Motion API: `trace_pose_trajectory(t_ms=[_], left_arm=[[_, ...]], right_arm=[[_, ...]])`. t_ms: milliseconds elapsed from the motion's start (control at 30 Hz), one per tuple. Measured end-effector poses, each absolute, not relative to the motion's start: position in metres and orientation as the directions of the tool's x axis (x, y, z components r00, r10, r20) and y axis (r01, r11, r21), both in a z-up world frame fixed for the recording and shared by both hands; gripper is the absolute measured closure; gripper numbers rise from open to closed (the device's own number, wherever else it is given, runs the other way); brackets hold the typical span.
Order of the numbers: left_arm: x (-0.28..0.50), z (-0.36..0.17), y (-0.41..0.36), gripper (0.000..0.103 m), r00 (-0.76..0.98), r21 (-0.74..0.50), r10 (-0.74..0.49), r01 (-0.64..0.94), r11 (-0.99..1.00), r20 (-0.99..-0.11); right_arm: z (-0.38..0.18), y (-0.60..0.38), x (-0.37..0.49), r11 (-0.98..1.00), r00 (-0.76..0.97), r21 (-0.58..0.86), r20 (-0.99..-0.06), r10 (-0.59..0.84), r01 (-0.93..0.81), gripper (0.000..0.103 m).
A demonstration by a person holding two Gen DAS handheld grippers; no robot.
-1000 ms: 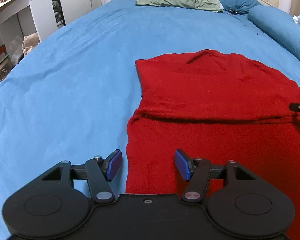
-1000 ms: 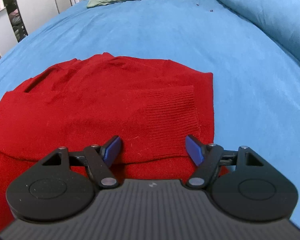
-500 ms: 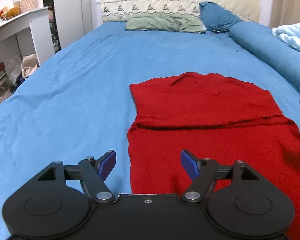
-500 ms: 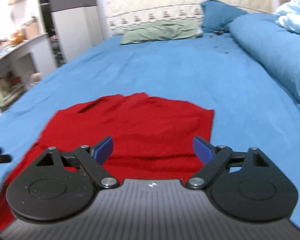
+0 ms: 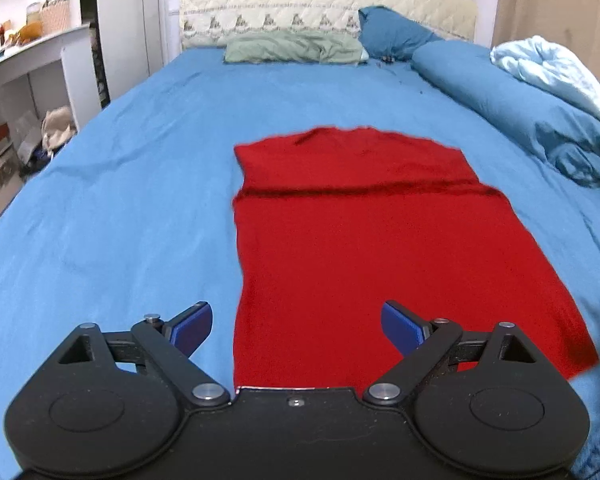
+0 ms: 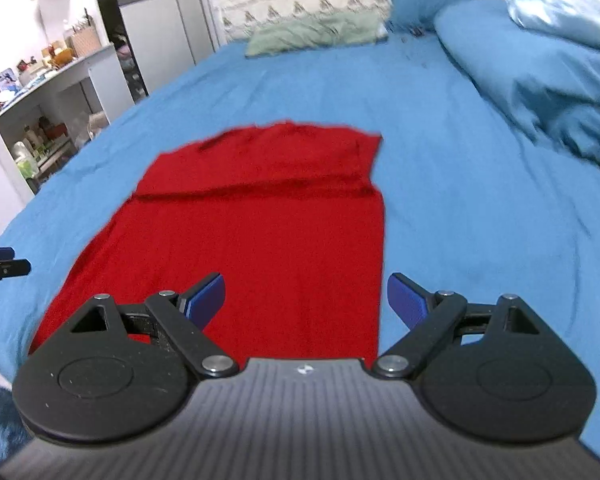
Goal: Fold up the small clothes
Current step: 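Move both grippers to the ribbed hem of the sweater, then grasp the hem with both grippers and lift it toward the collar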
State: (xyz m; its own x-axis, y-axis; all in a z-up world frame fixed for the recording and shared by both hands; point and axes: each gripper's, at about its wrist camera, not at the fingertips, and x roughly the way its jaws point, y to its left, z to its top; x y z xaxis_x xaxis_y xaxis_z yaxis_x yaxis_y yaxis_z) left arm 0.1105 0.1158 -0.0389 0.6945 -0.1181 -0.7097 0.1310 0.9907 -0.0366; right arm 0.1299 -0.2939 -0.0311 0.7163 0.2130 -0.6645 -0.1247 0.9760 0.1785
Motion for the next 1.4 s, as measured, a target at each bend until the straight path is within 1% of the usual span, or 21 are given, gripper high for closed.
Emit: trace_pose_trajectory(t_ms=[133,167,233,333,367,467,533,600,667,700,767,833,867,933,1000,1067,1200,1300,1400], left_arm=[[0.085,-0.061,0.120,0.011,0.660,-0.062,-0.125,0.118,0.991,-0.741],[0.083,-0.068,0.122,0.013,0.653,-0.061,-0.118,0.109,0.992,-0.748],[0.077,-0.079,0.125,0.025,0.641,-0.074,-0.117,0.094,0.993,-0.759],[0.076,-0.094,0.129,0.032,0.622,-0.100,-0.116,0.062,0.993,-0.774],[0.076,-0.098,0.130,0.032,0.619,-0.102,-0.112,0.051,0.993,-0.777],[0.079,-0.108,0.133,0.036,0.609,-0.113,-0.107,0.027,0.993,-0.786],[0.078,-0.114,0.133,0.039,0.599,-0.112,-0.103,0.022,0.993,-0.794],[0.080,-0.121,0.133,0.039,0.587,-0.107,-0.100,0.022,0.994,-0.804],[0.080,-0.127,0.132,0.040,0.588,-0.103,-0.094,0.019,0.995,-0.803],[0.079,-0.129,0.132,0.041,0.590,-0.101,-0.091,0.017,0.995,-0.802],[0.080,-0.131,0.130,0.047,0.591,-0.089,-0.084,0.021,0.996,-0.803],[0.079,-0.130,0.128,0.062,0.590,-0.084,-0.084,0.027,0.996,-0.803],[0.080,-0.130,0.127,0.066,0.589,-0.086,-0.087,0.030,0.996,-0.803],[0.080,-0.129,0.127,0.083,0.592,-0.087,-0.088,0.030,0.996,-0.801],[0.079,-0.128,0.127,0.090,0.599,-0.088,-0.087,0.028,0.996,-0.796],[0.079,-0.126,0.126,0.094,0.606,-0.084,-0.087,0.034,0.996,-0.791],[0.078,-0.115,0.124,0.097,0.612,-0.075,-0.085,0.042,0.996,-0.786],[0.077,-0.095,0.126,0.097,0.639,-0.110,-0.113,0.044,0.993,-0.761],[0.086,-0.069,0.133,0.097,0.685,-0.151,-0.133,0.033,0.988,-0.716]], right_arm=[[-0.045,-0.289,0.091,0.983,0.698,0.154,-0.692,0.182,-0.104,0.001],[-0.051,-0.287,0.085,0.984,0.693,0.148,-0.699,0.174,-0.098,0.001],[-0.064,-0.283,0.074,0.988,0.684,0.129,-0.714,0.150,-0.081,0.002],[-0.086,-0.275,0.061,0.994,0.667,0.093,-0.737,0.109,-0.060,0.004],[-0.093,-0.274,0.058,0.995,0.663,0.086,-0.742,0.099,-0.053,0.005],[-0.112,-0.272,0.054,0.997,0.646,0.073,-0.761,0.067,-0.018,0.011],[-0.122,-0.272,0.057,0.997,0.628,0.078,-0.775,0.062,-0.002,0.018],[-0.129,-0.270,0.058,0.996,0.618,0.085,-0.783,0.066,0.001,0.020],[-0.134,-0.267,0.060,0.997,0.612,0.080,-0.789,0.061,0.003,0.025],[-0.138,-0.265,0.060,0.997,0.606,0.077,-0.793,0.061,0.001,0.030],[-0.142,-0.265,0.063,0.997,0.603,0.073,-0.795,0.060,-0.003,0.037],[-0.146,-0.263,0.063,0.997,0.607,0.072,-0.792,0.064,-0.011,0.055],[-0.146,-0.263,0.064,0.997,0.609,0.073,-0.791,0.067,-0.015,0.059],[-0.145,-0.261,0.066,0.997,0.612,0.069,-0.788,0.069,-0.024,0.076],[-0.143,-0.260,0.067,0.998,0.616,0.058,-0.785,0.063,-0.028,0.080],[-0.141,-0.262,0.068,0.998,0.618,0.063,-0.783,0.068,-0.030,0.081],[-0.136,-0.268,0.068,0.994,0.624,0.107,-0.776,0.092,-0.014,0.082],[-0.120,-0.273,0.066,0.988,0.645,0.156,-0.754,0.129,-0.016,0.082],[-0.094,-0.283,0.070,0.972,0.677,0.236,-0.714,0.178,-0.006,0.082]])
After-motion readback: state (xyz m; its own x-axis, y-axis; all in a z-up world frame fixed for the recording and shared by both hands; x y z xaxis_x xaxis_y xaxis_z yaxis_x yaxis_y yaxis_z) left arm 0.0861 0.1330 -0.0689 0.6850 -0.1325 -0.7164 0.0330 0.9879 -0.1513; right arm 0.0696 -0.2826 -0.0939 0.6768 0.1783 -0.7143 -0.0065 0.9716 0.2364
